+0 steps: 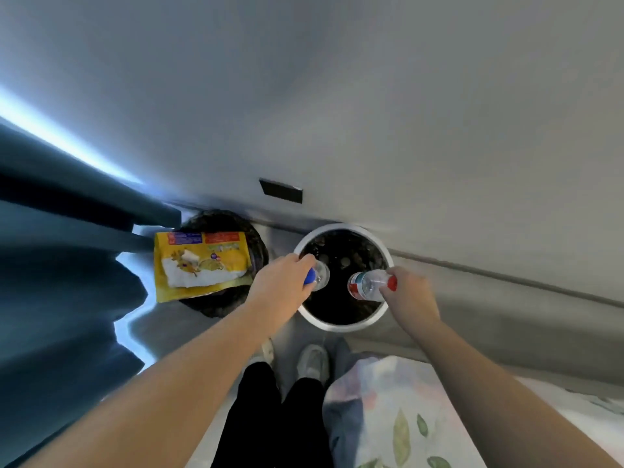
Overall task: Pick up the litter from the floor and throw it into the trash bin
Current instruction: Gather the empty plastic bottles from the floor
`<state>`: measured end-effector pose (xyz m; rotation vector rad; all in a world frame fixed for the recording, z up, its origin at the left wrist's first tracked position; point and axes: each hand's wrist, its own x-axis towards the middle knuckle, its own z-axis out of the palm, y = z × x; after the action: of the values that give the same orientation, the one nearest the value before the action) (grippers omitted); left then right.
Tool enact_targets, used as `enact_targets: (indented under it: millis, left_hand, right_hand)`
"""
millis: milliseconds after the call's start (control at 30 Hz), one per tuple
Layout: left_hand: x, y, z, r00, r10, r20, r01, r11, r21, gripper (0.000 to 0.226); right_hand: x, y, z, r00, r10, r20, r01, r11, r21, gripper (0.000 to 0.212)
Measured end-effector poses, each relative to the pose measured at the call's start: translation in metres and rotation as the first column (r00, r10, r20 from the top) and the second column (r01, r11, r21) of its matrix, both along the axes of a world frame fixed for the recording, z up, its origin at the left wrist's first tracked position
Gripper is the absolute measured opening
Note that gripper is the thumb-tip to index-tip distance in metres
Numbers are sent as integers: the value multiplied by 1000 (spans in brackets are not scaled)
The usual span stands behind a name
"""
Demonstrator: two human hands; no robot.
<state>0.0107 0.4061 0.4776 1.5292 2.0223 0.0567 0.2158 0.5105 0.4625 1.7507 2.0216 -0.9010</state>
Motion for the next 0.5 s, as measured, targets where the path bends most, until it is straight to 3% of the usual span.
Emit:
enact_targets:
  millis: [100, 233, 367, 500]
  left_hand:
    - [18, 15, -80, 996, -90, -23, 89, 996, -22, 28]
    - [33, 28, -167, 969, -221, -107, 216, 975, -57, 27]
    - [36, 30, -231, 870, -402, -286, 376, 915, -143, 19]
    - [39, 34, -268, 820, -476, -318, 430, 879, -206, 14]
  right_hand:
    - [1, -1, -73, 998, 47, 41, -47, 999, 3, 25]
    - [-9, -1, -153, 993, 72, 90, -73, 997, 15, 26]
    - [-12, -3, -213, 987, 117, 108, -120, 993, 21, 28]
    - [-10, -5, -256, 975, 168, 144, -169, 986, -5, 25]
